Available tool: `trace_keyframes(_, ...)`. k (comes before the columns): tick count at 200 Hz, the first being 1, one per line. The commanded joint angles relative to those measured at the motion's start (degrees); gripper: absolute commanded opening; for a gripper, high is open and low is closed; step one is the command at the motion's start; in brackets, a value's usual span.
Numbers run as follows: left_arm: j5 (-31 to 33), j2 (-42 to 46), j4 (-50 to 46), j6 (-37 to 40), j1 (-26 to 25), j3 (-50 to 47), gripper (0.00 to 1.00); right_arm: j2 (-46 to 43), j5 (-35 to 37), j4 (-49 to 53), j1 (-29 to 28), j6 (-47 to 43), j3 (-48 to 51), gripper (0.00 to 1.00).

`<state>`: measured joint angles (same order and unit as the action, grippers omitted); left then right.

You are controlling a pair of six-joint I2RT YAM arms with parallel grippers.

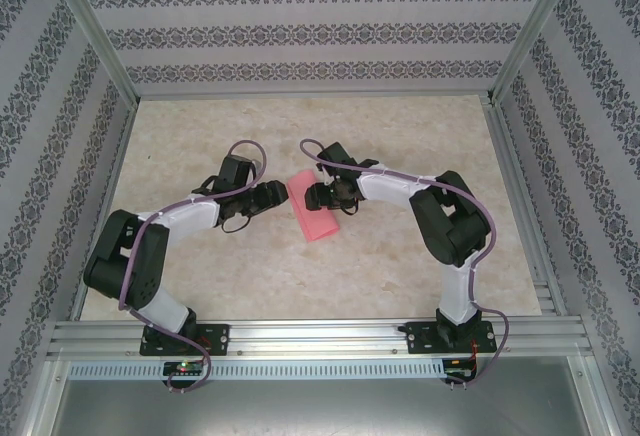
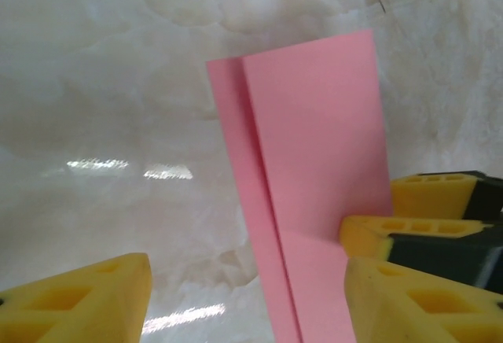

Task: Fold a paper plane with a square sheet of paper (pick it up from the middle)
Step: Fold the square sheet of paper in half at the center of the table.

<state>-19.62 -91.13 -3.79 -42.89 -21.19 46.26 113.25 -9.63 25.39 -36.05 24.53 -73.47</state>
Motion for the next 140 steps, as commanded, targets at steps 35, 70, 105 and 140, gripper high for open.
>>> trace_keyframes(35, 0.7, -3.5, 6.0, -3.5, -0.6, 2.1, 0.52, 4.4, 2.0, 1.4, -2.6, -1.3, -1.7, 0.66)
trace_keyframes(70, 1.6, -5.3, 5.5, -4.0, -0.2, 3.1, 0.46, 6.2, 2.7, 2.1, -3.1, 0.0, -2.5, 0.69)
trace_keyframes(105, 0.1, -7.8, 6.7, -3.6, -0.2, 3.9, 0.40, 7.8, 3.9, 2.7, -4.2, 0.6, -3.1, 0.71)
trace_keyframes(140, -0.5, -9.1, 7.0, -3.4, 0.5, 4.8, 0.37, 9.6, 4.4, 3.0, -5.1, 0.3, -3.4, 0.71)
